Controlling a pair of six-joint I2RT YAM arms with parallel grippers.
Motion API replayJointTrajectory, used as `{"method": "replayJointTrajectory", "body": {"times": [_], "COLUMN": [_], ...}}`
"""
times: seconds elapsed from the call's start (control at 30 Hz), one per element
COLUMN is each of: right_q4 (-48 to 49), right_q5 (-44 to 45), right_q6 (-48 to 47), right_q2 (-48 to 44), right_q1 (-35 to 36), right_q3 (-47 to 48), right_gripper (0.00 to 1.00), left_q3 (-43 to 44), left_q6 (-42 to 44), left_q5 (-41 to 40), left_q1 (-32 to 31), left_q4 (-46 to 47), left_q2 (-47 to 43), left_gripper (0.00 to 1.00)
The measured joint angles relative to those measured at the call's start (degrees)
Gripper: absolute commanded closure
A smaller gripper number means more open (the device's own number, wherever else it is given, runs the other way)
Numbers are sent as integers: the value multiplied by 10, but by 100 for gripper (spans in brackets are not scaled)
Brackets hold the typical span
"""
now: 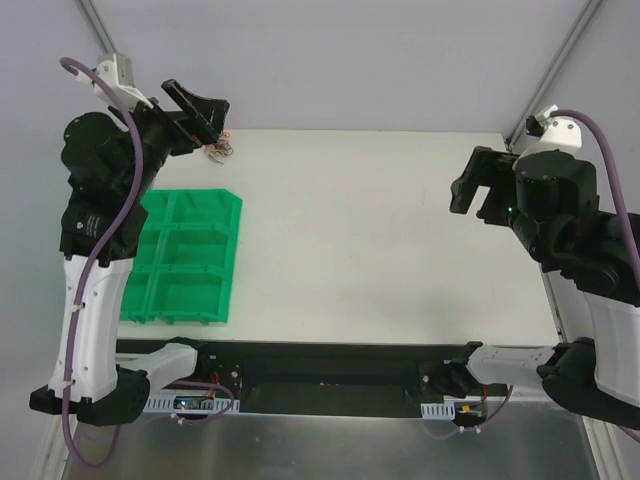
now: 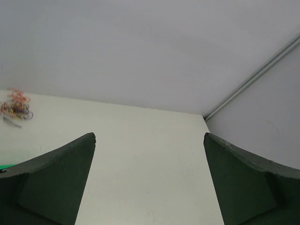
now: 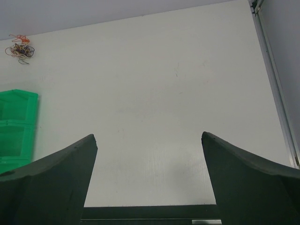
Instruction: Untangle the cables
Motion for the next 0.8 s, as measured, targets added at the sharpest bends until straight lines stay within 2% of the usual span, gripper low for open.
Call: {"method": "replayJointTrajectory", "body": {"times": [0.23, 0.47, 0.67, 0.8], "right_q4": [-5, -8, -11, 1], "right_q5": [-66, -162, -204, -202], "right_q6": [63, 162, 176, 147], "right_q2": [-57, -112, -165, -179], "right_q1": [0, 0, -4, -17], "right_q3": [-123, -257, -316, -314], "right_gripper": [4, 4, 4, 4], "left_q3": [-73, -109, -83, -36], "left_q6": [-86, -170, -137, -101], "left_q5": [-8, 40, 24, 7], "left_q1": [22, 94, 98, 108], "left_q4": [-39, -42, -23, 2], "left_q2": [46, 103, 212, 304], "left_gripper": [1, 1, 1, 7]}}
